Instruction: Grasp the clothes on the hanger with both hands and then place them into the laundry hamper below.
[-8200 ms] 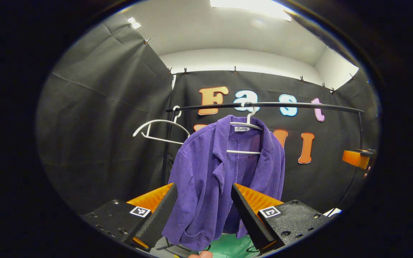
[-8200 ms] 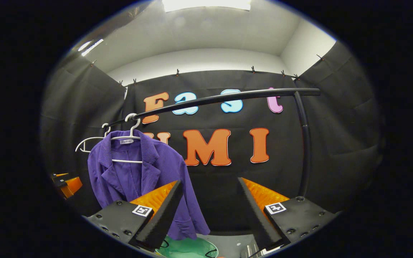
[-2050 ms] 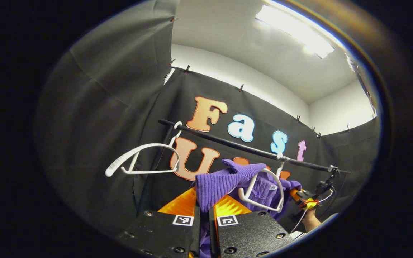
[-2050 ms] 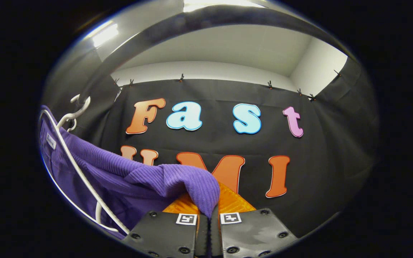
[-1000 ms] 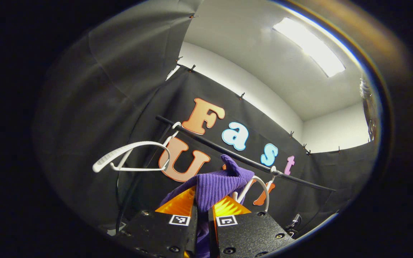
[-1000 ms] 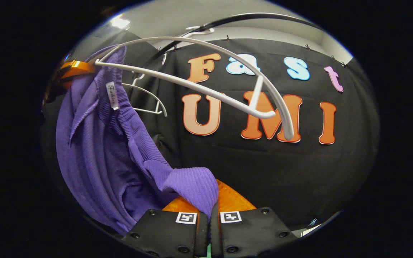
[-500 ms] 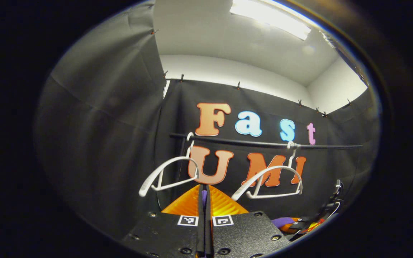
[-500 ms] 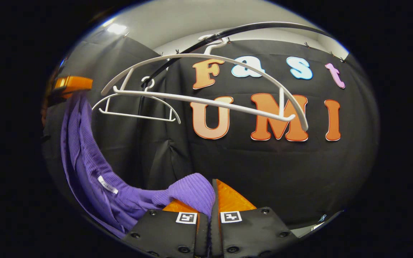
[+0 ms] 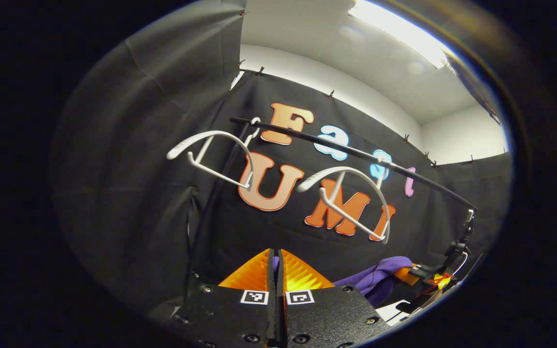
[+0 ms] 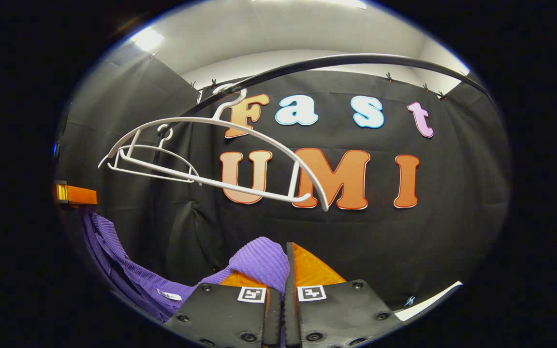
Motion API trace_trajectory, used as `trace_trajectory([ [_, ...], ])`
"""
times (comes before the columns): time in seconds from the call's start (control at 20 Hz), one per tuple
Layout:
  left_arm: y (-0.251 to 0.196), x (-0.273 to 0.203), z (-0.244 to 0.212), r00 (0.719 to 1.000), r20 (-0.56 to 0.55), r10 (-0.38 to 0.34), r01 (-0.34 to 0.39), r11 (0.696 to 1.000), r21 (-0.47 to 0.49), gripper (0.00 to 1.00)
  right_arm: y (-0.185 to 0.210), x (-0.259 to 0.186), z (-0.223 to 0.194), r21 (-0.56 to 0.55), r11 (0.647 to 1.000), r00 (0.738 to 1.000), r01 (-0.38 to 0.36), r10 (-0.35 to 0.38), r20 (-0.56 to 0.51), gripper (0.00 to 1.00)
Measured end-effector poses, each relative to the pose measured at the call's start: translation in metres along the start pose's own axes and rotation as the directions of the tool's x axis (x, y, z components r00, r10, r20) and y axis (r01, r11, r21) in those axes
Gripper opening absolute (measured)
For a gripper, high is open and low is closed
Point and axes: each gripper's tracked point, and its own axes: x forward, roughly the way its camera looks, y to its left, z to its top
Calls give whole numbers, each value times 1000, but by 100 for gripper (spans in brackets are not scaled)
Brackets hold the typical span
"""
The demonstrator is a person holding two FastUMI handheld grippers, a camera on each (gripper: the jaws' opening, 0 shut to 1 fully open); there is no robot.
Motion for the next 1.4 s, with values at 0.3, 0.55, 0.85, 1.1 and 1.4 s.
trace_trajectory([
  [0.3,-122,29,-4,982,23,-188,189,982,-20,0,-23,-20,17,-27,998,997,-59,60,41,11],
  [0.55,-190,64,-64,964,-58,-260,256,964,-73,0,-29,-17,-15,47,991,992,-122,123,-19,11],
  [0.85,-173,94,-227,927,-357,-113,107,994,-37,0,-31,-16,-158,192,974,941,-121,175,-291,11],
  [1.1,-137,80,-334,837,-546,31,-10,999,41,0,-47,-31,-248,206,976,841,-65,165,-515,11],
  [1.4,-123,47,-414,679,-732,57,16,996,92,3,-29,-46,-319,224,973,732,-46,185,-656,11],
])
